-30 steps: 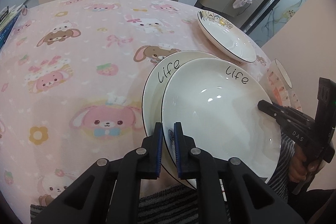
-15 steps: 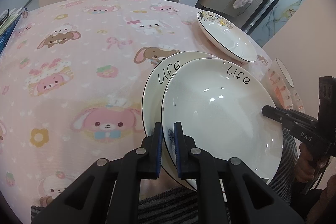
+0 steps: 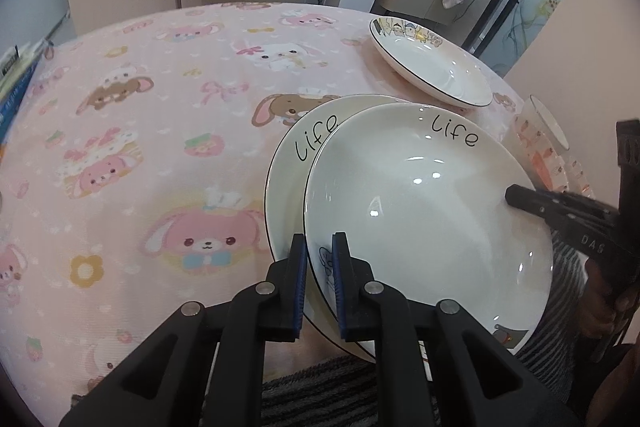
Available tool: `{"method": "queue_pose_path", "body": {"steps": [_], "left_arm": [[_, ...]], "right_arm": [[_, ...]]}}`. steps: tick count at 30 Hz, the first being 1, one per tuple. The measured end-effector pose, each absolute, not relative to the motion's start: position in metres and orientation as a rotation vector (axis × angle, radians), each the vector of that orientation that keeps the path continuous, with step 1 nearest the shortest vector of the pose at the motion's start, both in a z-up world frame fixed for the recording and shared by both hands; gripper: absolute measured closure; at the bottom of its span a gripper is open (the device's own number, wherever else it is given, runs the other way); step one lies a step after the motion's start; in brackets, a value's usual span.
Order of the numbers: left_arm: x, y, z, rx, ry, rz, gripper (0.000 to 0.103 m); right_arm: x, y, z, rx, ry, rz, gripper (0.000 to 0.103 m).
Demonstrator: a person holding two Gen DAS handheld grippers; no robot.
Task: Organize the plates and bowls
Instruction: 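Lower the held plate flat onto the other 'Life' plate with the left tool, then open the left tool and release the stacked plate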
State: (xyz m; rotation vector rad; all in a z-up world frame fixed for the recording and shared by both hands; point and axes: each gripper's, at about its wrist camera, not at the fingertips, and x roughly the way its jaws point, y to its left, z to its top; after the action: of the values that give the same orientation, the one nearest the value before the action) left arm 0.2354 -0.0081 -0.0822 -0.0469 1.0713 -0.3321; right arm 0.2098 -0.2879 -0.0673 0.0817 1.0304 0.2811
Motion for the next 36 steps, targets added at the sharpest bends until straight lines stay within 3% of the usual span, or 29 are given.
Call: {"method": "queue_pose_path", "body": {"steps": [21,31,32,34,36], "left_arm": [[0.230,0.008,-0.059,-0.016,0.928,-0.169,0.093],[0.238,0.021,-0.069,-0.126,0.994,-0.189,0.092],[0.238,0.020,-0.069,-0.119,0.985,-0.181,0.087],[0.237,0.018,-0.068,-0.096,0.978,-0.167,0.067],[0.236,0.018,-0.067,-0.093,0.966,-0.167,0.036]], "right_arm": [[0.209,-0.278,-0.072,0.042,1.048,0.315,0.089],[0.212,-0.283,-0.074,0.074,1.051,0.329,0.089],[0.212,-0.284,-0.073,0.080,1.047,0.331,0.089],[0.211,-0.285,-0.071,0.087,1.034,0.335,0.089],[0.209,-0.284,-0.068,0.080,1.014,0.335,0.088]]}}
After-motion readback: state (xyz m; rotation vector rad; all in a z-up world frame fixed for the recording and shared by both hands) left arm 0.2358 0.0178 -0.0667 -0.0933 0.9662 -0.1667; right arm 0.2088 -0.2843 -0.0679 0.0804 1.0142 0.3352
